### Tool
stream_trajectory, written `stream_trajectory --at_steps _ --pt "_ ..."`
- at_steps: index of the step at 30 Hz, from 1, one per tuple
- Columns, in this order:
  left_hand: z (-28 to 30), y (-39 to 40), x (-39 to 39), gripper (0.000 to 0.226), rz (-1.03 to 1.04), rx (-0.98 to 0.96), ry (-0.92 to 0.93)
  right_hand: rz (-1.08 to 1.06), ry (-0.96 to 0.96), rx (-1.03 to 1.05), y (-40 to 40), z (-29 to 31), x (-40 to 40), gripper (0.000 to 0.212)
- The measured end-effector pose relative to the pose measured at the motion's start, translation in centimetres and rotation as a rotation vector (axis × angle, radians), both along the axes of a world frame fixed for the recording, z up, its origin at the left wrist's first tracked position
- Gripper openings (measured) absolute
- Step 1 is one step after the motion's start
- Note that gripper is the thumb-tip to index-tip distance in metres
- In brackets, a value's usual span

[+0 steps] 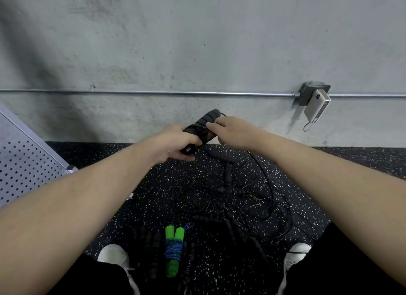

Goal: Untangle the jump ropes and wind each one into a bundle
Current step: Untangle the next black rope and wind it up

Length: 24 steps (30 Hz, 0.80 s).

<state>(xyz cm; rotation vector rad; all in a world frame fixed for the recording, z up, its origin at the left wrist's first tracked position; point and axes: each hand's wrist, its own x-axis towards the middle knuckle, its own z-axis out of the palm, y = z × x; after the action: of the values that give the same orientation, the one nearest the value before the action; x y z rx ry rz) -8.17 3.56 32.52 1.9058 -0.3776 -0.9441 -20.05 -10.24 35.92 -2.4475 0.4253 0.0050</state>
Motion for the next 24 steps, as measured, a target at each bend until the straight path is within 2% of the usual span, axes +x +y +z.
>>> stream_trajectory --at_steps 3,8,10,17,21,24 --pt "0.0 -0.3 -0.6 0.031 0.073 -0.089 0.006 -0.03 0.004 0.082 0.1 -0.4 0.0 0.048" --pt "2.4 -0.5 -1.9 0.044 0.171 -0.282 0.115 -0.056 -0.034 0.716 0.8 -0.6 -0.4 0.029" --pt "3.5 0.0 -1.9 0.045 0.186 -0.397 0.193 -0.025 -0.022 0.854 0.7 -0.5 -0.8 0.028" --pt "4.4 0.6 -2.7 0.035 0.224 -0.57 0.308 0.11 -0.094 0.954 0.0 -0.4 -2.0 0.024" --pt "4.7 0.6 -2.4 0.021 0.275 -0.642 0.342 0.066 -0.089 0.765 -0.4 -0.4 -2.6 0.036" --pt "4.5 0.8 -2.2 0.02 0.248 -0.665 0.334 0.059 -0.092 0.728 -0.9 -0.8 -2.9 0.035"
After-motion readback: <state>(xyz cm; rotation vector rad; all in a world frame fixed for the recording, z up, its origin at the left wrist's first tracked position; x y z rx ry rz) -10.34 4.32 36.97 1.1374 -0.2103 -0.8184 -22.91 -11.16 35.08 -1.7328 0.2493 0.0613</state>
